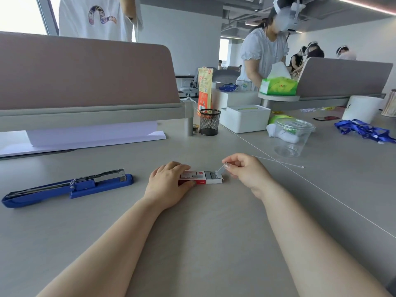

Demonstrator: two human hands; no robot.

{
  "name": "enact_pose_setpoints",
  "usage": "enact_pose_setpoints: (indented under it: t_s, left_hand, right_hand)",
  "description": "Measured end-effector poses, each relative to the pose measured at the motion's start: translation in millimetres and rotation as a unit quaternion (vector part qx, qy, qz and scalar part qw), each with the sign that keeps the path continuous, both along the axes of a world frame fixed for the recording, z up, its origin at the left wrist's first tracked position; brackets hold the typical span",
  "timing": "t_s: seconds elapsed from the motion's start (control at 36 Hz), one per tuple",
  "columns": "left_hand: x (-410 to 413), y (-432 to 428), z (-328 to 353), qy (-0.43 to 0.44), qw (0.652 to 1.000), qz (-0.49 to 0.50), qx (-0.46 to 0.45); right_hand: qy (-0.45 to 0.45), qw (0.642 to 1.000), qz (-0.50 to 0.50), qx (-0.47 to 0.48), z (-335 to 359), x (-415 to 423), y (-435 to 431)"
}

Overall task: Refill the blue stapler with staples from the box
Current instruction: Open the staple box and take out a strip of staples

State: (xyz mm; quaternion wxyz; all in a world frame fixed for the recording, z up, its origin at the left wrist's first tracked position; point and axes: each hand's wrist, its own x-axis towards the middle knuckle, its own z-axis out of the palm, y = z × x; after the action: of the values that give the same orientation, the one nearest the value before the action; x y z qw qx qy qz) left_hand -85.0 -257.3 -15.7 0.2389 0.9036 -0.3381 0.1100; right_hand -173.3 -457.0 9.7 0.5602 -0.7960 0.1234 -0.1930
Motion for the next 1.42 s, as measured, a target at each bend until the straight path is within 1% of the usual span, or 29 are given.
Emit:
enact_pose_setpoints:
  t_s: [0.08, 0.14, 0.22, 0.39, 0.64, 0.81, 0.94, 1.06, 1.14, 1.22, 1.33, 1.42]
  left_hand:
    - [-0.4, 0.9, 0.2, 0.01, 1.0, 0.002, -0.01]
    - [-0.1, 1.3, -0.2, 0.018, 1.0, -0.002, -0.019]
    - [0.4, 1.4, -0.3, 0.033, 0.999, -0.009, -0.037]
    - [0.5, 1.0, 0.6, 0.044, 0.998, -0.007, -0.046]
    - [1.3, -1.0, 0.2, 0.044, 0.998, -0.003, -0.046]
    - [1.1, -1.4, -0.3, 0.039, 0.998, -0.001, -0.041]
    - [0.6, -0.9, -1.0, 0.04, 0.998, 0.0, -0.042]
    - [-5.2, 0.7, 0.9, 0.031, 0.999, 0.006, -0.037]
    - [-17.1, 3.1, 6.0, -0.013, 0.999, 0.021, -0.027]
    - [-28.3, 13.1, 10.6, -0.035, 0.999, 0.021, -0.013]
    - [-31.9, 54.9, 14.3, -0.069, 0.996, 0.046, -0.031]
    - [-24.8, 105.2, 14.2, -0.097, 0.99, 0.101, -0.033]
  right_hand:
    - [0.038, 0.999, 0.015, 0.034, 0.6, -2.6, -4.3]
    - [0.042, 0.998, 0.015, 0.046, 2.6, -3.8, -4.9]
    - [0.04, 0.997, 0.021, 0.067, 4.2, -3.1, -1.9]
    - [0.03, 0.998, 0.027, 0.046, 1.6, 2.1, 8.5]
    - [0.02, 0.997, 0.06, 0.054, -3.8, 10.5, 22.3]
    - [0.022, 0.994, 0.076, 0.079, -5.0, 12.0, 23.5]
    - [0.02, 0.989, 0.079, 0.122, -4.7, 9.8, 26.1]
    - [0.003, 0.988, 0.048, 0.149, -3.1, 7.7, 27.9]
    - [-0.024, 0.993, -0.005, 0.118, 0.7, 4.0, 31.3]
    - [-0.051, 0.995, -0.043, 0.079, 3.6, 2.0, 44.2]
    - [-0.082, 0.996, -0.018, 0.026, 2.6, 9.7, 75.2]
    - [-0.089, 0.995, 0.008, -0.034, 2.0, 19.7, 107.1]
